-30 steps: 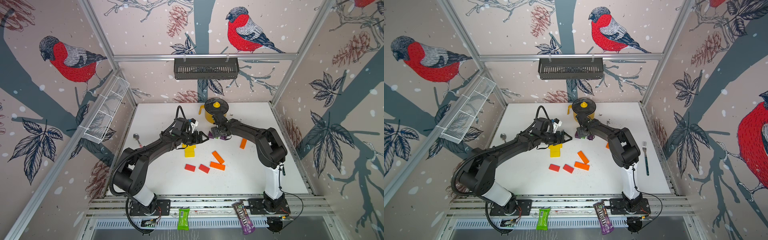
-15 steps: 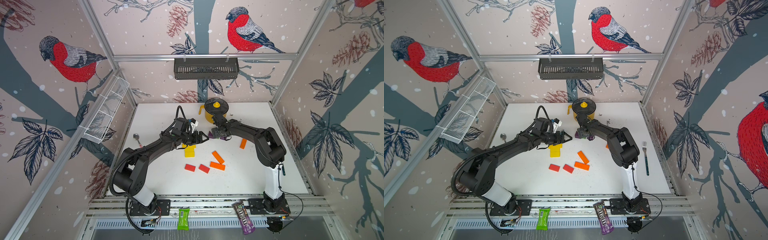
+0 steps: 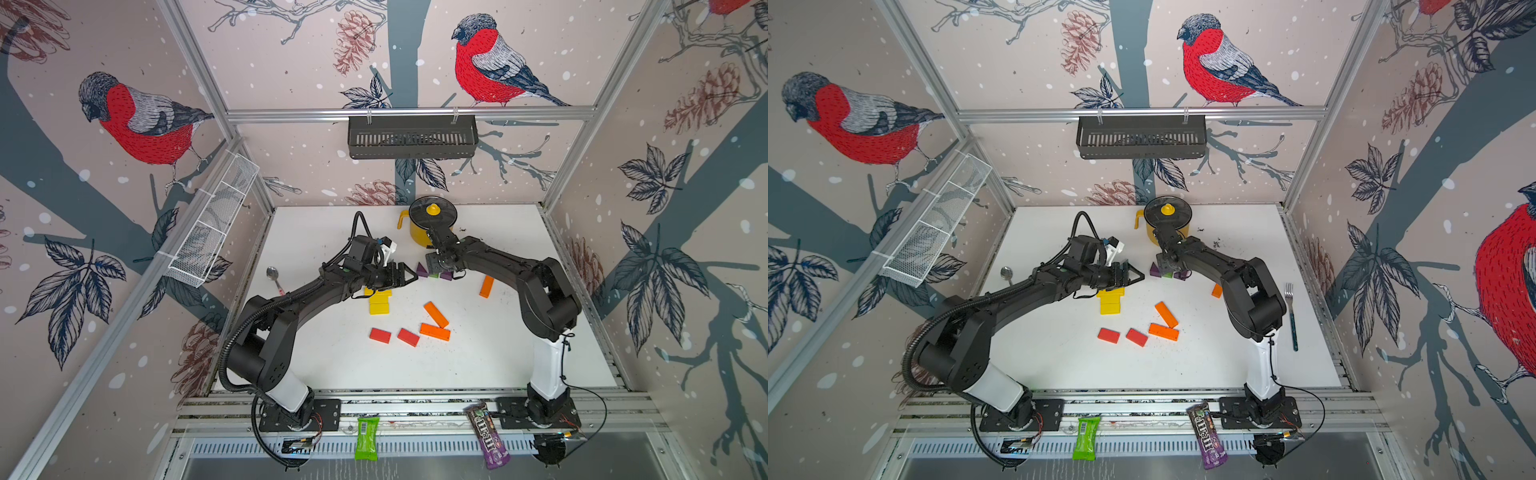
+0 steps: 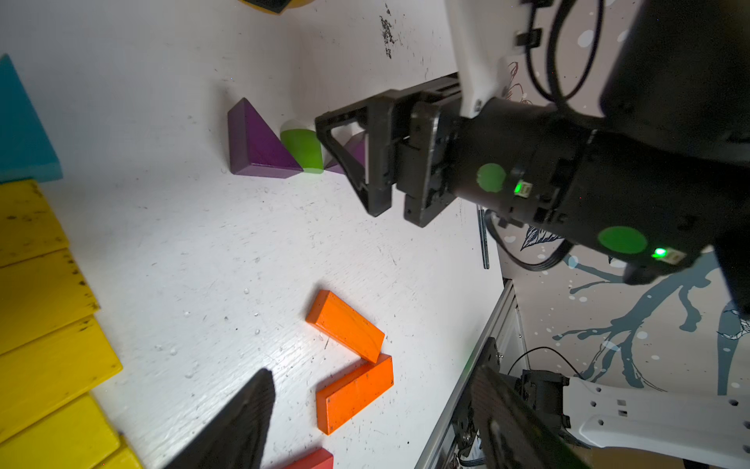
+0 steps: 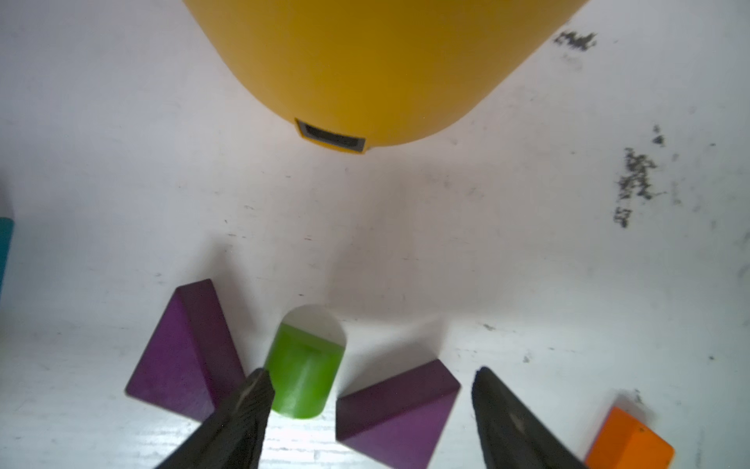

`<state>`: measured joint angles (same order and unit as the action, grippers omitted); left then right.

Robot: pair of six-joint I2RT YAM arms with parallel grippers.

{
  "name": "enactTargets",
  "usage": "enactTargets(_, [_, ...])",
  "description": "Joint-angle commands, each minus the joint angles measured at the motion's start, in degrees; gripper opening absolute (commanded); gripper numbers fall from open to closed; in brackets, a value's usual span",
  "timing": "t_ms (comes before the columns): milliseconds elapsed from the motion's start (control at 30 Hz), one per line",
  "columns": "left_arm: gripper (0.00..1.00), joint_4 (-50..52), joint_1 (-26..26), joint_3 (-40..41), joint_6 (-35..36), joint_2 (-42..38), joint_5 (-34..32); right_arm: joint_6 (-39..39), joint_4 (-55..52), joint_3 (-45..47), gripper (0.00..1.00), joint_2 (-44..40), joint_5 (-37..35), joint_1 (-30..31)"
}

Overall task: Assemble a carrot with building blocks
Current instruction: Adjust the building block at the center of the board, then assemble the building block at the center of the board.

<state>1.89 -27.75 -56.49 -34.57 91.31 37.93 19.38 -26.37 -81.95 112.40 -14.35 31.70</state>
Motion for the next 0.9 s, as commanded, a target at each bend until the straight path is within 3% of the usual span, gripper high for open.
enactTargets(0, [0.78,-1.5,0.1,-0.3,0.0,0.0,1.2,2.9,1.9,3.3,0.71,-4.8,2.0,-2.2])
enactTargets(233, [0.78,-1.8,0.1,-0.4,-0.4,0.1,1.7,6.6,5.1,12.0,0.53,-11.2,6.0,-8.7])
enactTargets(867, [0.78,-1.8,0.1,-0.2,-0.4,-0.3,1.5,6.8,6.2,12.4,0.54,-4.7,9.1,-8.4])
